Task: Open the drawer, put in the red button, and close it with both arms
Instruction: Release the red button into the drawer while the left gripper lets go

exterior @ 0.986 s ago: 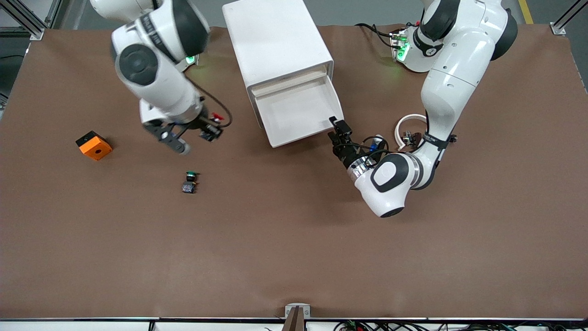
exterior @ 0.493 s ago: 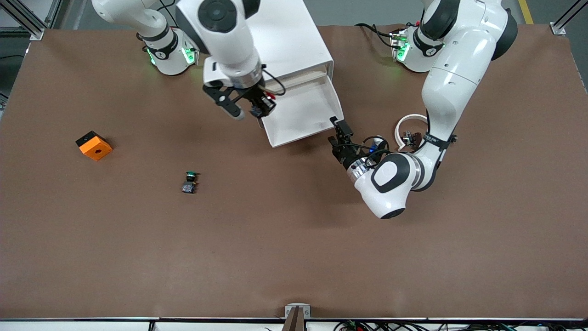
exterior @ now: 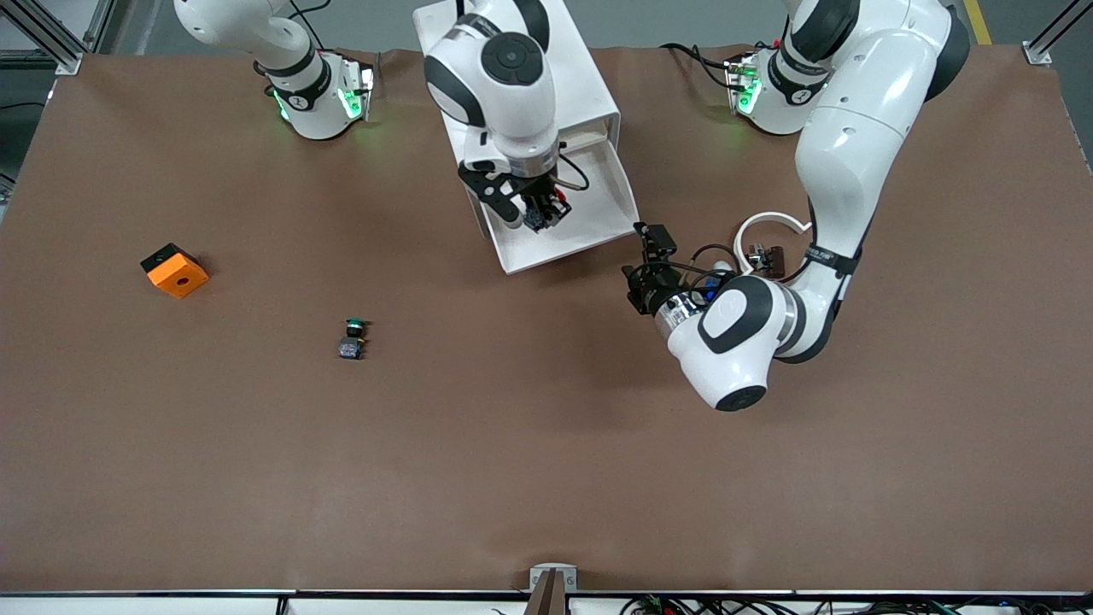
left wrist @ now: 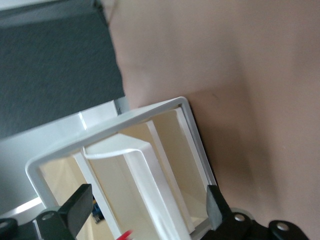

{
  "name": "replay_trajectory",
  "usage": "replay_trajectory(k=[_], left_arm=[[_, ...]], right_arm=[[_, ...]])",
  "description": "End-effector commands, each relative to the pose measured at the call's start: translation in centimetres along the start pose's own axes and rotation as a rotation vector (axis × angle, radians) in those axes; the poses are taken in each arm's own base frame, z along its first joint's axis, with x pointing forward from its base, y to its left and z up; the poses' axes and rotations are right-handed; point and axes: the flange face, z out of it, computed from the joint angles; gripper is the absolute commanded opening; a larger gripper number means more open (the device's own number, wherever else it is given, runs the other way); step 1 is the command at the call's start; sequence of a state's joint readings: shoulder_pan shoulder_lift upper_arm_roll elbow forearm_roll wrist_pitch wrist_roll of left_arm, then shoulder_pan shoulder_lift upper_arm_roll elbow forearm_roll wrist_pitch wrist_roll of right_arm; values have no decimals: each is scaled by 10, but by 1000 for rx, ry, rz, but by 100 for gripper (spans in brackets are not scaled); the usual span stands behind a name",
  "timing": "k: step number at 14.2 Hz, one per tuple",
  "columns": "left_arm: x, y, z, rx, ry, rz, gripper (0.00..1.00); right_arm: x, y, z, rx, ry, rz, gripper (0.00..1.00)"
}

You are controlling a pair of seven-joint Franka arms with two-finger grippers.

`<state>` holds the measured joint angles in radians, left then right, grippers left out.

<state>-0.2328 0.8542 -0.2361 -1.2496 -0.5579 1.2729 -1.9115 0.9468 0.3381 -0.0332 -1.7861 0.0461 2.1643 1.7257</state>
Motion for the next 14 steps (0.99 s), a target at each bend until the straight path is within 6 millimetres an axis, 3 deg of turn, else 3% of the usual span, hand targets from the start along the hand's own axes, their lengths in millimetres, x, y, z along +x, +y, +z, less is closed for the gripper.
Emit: replay_trajectory(k=[1,5,7,8,9,11,14], left_arm=[[-7,-33,-22,-67,85,191,100],[-19,-61,-44,-179,227,429,100],[-25,-61,-51,-231,275,533,100],[-29,-69,-60,-282,307,568,100],[-34,-71,-67,-333,349,606,100],[-49,-71,-70,-415,435,685,100],[-71,-65,-64,-505,551,738,100]], right_arm=[[-15,-3,7,4,21,10,0],[-26,-2,7,6,20,19,0],[-30,-2,6,6,18,14,0],[-31,-1,6,3,19,12,32],[-31,-1,6,3,17,15,99],[-40,1,6,1,20,-3,100],[-34,-7,-8,24,17,-9,100]])
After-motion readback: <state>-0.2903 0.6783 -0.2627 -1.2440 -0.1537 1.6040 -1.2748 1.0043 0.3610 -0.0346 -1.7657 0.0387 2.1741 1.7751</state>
